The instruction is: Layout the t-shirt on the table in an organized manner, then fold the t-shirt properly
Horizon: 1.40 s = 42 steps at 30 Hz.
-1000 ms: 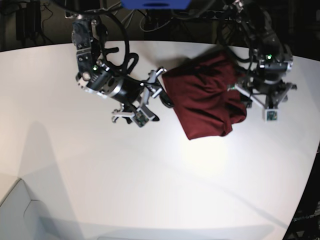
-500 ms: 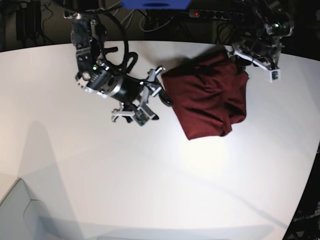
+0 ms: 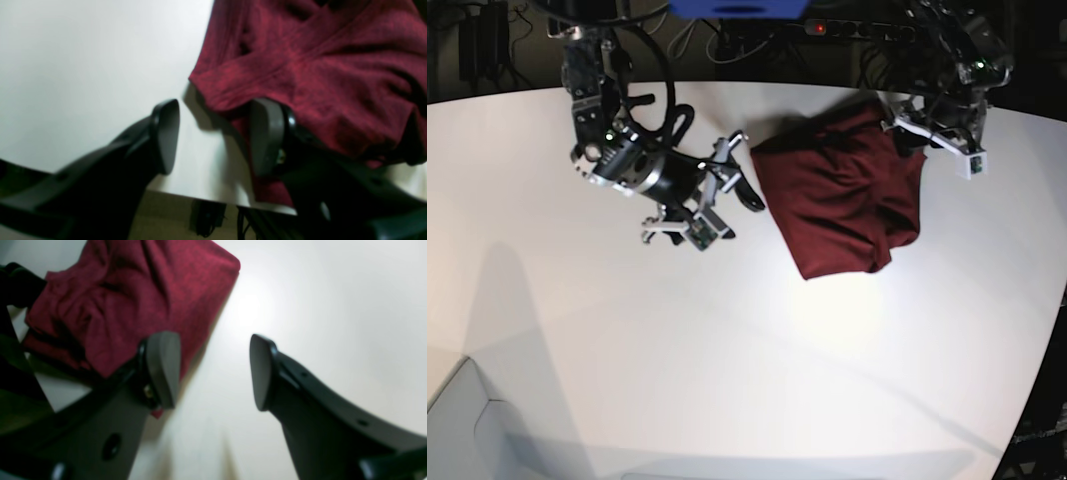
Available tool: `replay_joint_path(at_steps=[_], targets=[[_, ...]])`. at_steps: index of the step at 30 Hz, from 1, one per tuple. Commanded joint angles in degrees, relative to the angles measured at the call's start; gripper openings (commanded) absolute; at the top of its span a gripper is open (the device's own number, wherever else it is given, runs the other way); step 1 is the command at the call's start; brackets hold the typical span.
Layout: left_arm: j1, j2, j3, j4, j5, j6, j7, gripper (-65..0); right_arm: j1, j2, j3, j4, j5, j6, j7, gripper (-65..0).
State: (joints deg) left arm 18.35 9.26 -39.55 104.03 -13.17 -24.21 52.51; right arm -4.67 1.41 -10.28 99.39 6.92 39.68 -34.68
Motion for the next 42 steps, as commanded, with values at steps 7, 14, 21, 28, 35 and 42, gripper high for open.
replay_joint_path(at_steps=[7, 14, 21, 28, 35, 42], targets=[[-2.22, -0.26, 0.03, -3.06, -0.68, -0.10, -0.78, -32.1, 0.58, -0.14, 0.04, 0.87, 1.21, 0.32, 1.49, -31.0], [-3.01, -0.26, 0.12, -4.82, -0.77, -0.19, -0.78, -44.1, 0.67, 0.30, 0.04, 0.87, 1.21, 0.32, 1.49, -31.0], [-0.81, -0.26, -0.14, -4.12, -8.50, -0.19, -0.42, -64.9, 0.93, 0.66, -0.05, 0.78, 1.21, 0.32, 1.49, -31.0], [3.32, -0.26, 0.12, 3.62, -14.39, -0.01, -0.07, -64.9, 0.84, 0.66, -0.05, 0.78, 1.21, 0.32, 1.49, -31.0], [7.37, -0.26, 0.12, 6.08, -19.75, 0.25, -0.07, -64.9, 0.67, 0.66, -0.22, 0.78, 1.21, 0.32, 1.49, -31.0], [12.11, -0.26, 0.30, 5.82, -26.08, 0.25, -0.07, -64.9, 0.67, 0.57, -0.22, 0.78, 1.21, 0.32, 1.49, -31.0]])
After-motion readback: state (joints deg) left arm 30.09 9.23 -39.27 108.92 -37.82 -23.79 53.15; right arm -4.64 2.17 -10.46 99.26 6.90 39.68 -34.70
